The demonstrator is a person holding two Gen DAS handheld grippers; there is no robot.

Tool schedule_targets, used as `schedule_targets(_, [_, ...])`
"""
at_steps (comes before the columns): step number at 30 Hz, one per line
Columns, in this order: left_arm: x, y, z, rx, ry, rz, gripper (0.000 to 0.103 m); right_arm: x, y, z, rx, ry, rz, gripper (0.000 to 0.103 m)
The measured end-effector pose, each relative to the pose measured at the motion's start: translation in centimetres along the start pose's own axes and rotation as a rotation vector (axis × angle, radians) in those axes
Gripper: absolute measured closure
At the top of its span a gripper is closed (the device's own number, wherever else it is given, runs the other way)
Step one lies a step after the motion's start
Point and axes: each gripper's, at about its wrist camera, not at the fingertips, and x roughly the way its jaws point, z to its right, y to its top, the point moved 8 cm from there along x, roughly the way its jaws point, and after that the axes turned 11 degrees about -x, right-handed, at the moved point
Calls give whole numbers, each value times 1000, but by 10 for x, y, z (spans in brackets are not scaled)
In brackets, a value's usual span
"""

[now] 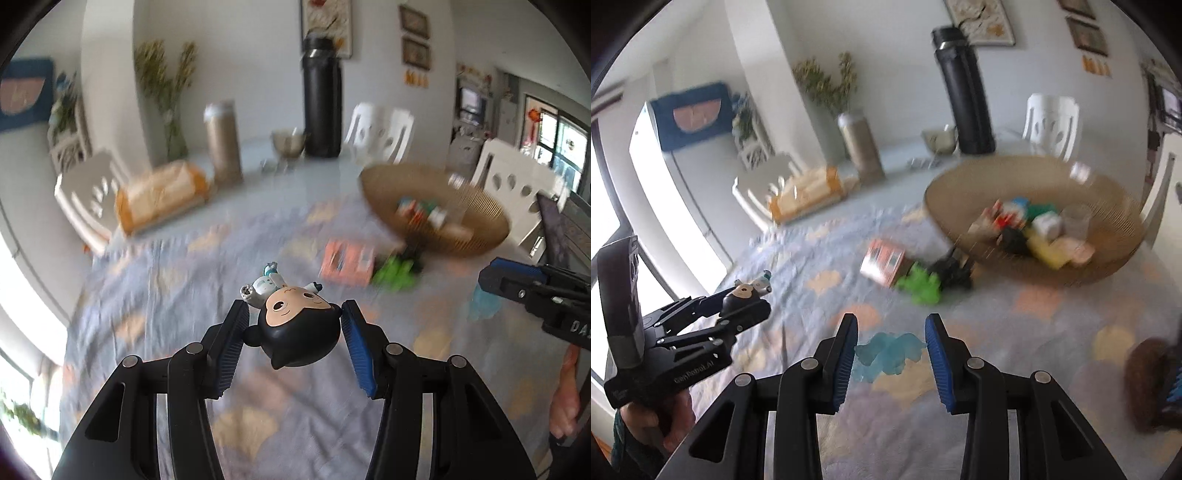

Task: Organize rigid objects
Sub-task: 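Carry the cartoon figure over the bowl with the left gripper while the right carries the blue figure, open both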

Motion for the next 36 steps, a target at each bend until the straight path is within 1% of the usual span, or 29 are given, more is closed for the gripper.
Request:
schedule_targets(2, [-7,13,10,17,-17,29,54,-13,8,9,-13,-14,27,66])
schedule_targets(4, [-11,26,21,25,-47,46,54,-22,11,18,10,0,38,66])
schedule_targets(8, [-12,45,42,15,-114,51,54,-40,22,42,63,-17,77,66])
schedule_targets(10, [-11,55,53,16,-141,58,54,-44,29,50,67,-36,87,66])
schedule_targets(12, [-8,70,68,25,-159,75,54,-47,38,56,56,-76,98,66])
schedule_targets(13, [-4,78,77,19,-182,76,54,-48,46,59,62,-113,98,66])
schedule_targets(15, [8,99,98,-18,-261,58,54,-45,58,71,97,-187,81,66])
schedule_targets(17, [26,112,115,-43,-298,35,54,-32,69,85,142,-254,35,66])
schedule_targets(20, [63,115,134,-70,-328,-36,54,-4,70,102,181,-313,-42,66])
schedule_targets(23, [93,105,142,-64,-309,-85,54,15,64,112,203,-341,-91,66])
schedule_targets(26, [109,96,144,-60,-298,-107,53,27,59,116,203,-337,-124,65])
schedule_targets(27, [110,94,143,-57,-285,-99,42,28,58,116,200,-333,-133,61])
schedule_targets(29, [105,96,138,-61,-262,-75,25,27,58,115,187,-339,-130,37])
schedule_targets(30, [97,98,134,-59,-256,-44,25,21,59,113,174,-354,-109,37])
schedule_targets(33, [76,100,123,-34,-248,-15,25,10,65,97,110,-365,-74,37])
schedule_targets(34, [66,99,117,-29,-241,-6,25,9,66,92,98,-361,-70,37])
schedule_targets(36, [49,95,105,-24,-233,7,24,4,69,73,72,-320,-55,37])
